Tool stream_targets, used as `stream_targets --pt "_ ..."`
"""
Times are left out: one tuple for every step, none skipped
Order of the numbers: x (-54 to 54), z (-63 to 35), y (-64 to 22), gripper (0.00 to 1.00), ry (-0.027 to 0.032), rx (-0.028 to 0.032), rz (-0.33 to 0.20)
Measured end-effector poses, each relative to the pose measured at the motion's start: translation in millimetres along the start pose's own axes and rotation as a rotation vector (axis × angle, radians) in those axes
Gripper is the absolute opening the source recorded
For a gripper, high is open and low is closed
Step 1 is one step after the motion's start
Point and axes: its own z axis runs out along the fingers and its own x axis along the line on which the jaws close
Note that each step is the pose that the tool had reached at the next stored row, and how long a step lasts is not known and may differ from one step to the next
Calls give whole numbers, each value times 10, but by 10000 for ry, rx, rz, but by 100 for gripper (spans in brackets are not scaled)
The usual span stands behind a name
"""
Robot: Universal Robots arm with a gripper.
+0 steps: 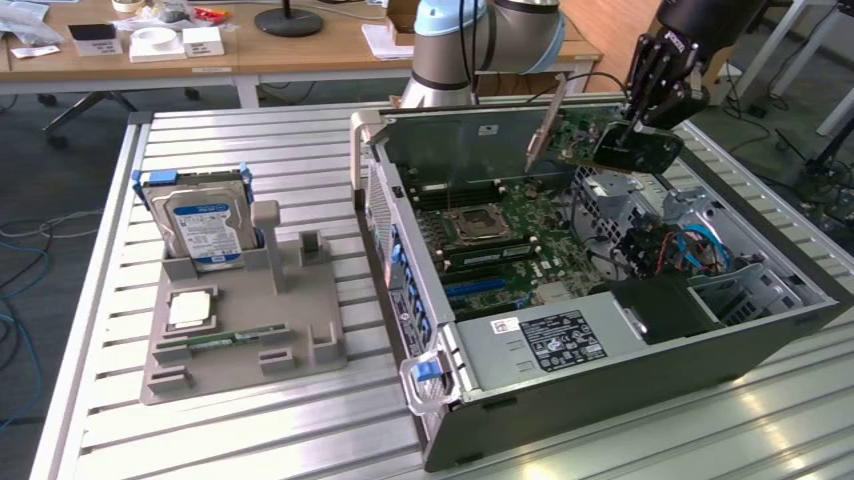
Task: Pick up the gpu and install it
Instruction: 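Insert the gpu into the slot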
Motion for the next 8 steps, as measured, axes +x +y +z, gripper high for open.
stream_targets --pt "0 0 0 27 0 0 0" --pt "0 0 0 27 0 0 0" --pt "0 0 0 27 0 0 -1" --pt "0 0 0 27 0 0 -1" --pt "0 0 0 27 0 0 0" --pt "0 0 0 27 0 0 0" --pt "0 0 0 27 -1 0 -1" --pt "0 0 0 27 0 0 -9"
